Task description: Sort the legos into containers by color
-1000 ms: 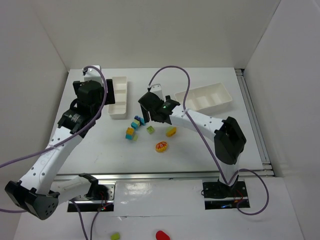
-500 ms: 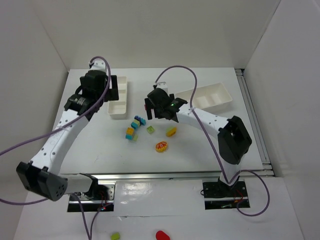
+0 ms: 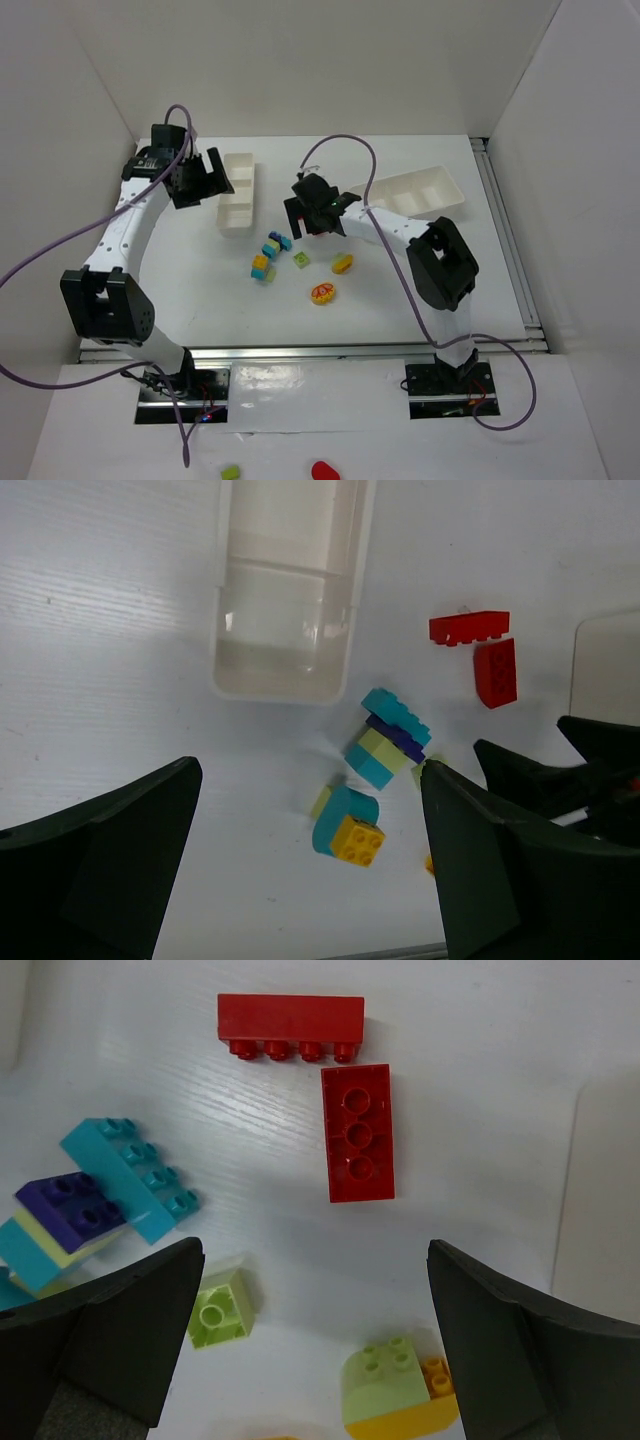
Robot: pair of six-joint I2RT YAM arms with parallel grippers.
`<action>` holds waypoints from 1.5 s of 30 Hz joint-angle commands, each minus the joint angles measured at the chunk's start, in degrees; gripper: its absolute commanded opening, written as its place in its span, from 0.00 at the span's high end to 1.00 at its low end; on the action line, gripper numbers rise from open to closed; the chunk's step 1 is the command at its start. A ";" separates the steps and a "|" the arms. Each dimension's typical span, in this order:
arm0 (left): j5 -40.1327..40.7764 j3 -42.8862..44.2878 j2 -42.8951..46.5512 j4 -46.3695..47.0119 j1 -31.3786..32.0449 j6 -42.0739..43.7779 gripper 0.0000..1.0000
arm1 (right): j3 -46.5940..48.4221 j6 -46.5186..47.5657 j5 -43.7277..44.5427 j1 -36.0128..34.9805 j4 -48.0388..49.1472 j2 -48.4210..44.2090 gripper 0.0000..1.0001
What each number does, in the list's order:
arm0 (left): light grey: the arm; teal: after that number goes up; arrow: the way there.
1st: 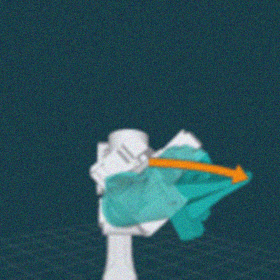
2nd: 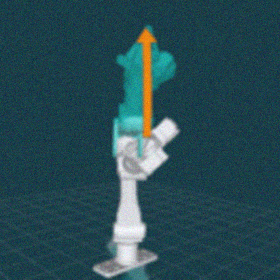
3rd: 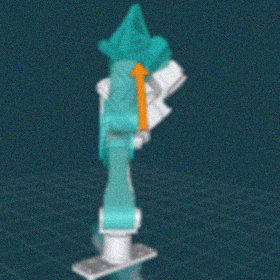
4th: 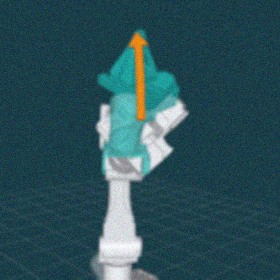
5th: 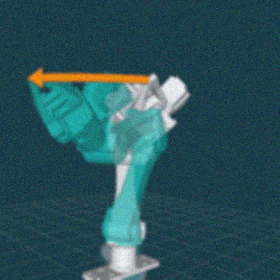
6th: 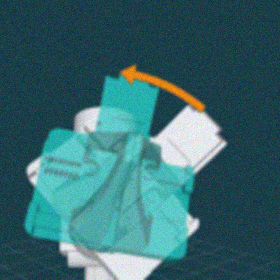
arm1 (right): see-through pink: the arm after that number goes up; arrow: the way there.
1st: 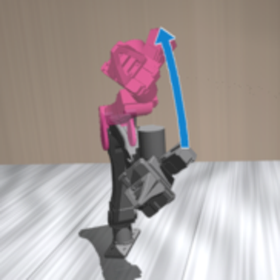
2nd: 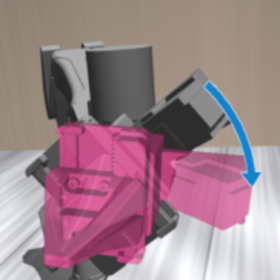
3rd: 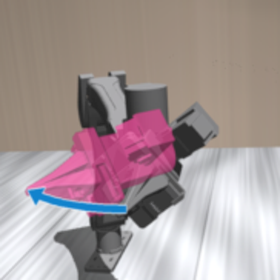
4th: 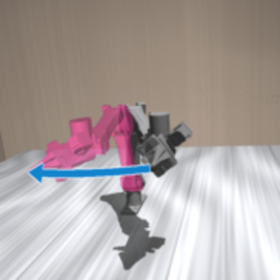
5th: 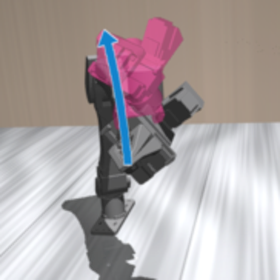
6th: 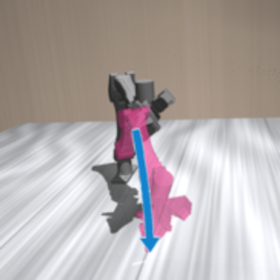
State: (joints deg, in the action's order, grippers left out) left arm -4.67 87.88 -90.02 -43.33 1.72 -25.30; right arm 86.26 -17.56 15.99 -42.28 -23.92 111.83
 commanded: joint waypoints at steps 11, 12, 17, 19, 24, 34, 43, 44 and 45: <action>-0.78 -10.88 7.14 0.70 2.33 -3.53 0.00 | 8.22 3.68 -1.48 3.87 0.63 10.95 0.09; -0.78 -11.41 7.14 0.70 2.33 -3.53 0.00 | 8.22 4.20 -1.49 3.87 0.63 11.56 0.11; -0.78 -10.89 7.14 1.32 2.33 -3.01 0.00 | 10.41 3.59 -3.77 5.10 1.68 13.85 0.23; -0.26 -10.36 6.61 1.32 2.33 -2.48 0.00 | 12.09 3.59 -4.30 5.10 1.08 15.34 0.28; 0.27 -8.08 5.55 0.80 2.33 -1.95 0.00 | 14.72 3.59 -4.30 4.58 -0.59 15.87 0.56; -1.13 -5.35 3.88 -0.69 2.33 -1.42 0.00 | 10.33 1.93 -5.62 3.00 -1.65 5.78 0.65; 8.52 -4.82 3.97 -3.06 2.33 -6.51 0.00 | 14.09 1.74 -10.87 4.14 -3.24 1.02 0.65; 9.49 -4.82 3.97 -3.60 2.33 -7.47 0.00 | 15.59 1.74 -12.20 3.01 -3.24 1.89 0.65; 10.89 -4.12 4.76 -4.12 1.37 -9.83 0.00 | 17.17 1.74 -13.95 3.00 -3.24 4.07 0.65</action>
State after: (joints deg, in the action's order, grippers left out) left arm 1.10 81.08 -86.06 -45.34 4.05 -30.24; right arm 98.78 -15.77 7.22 -38.50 -27.51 115.20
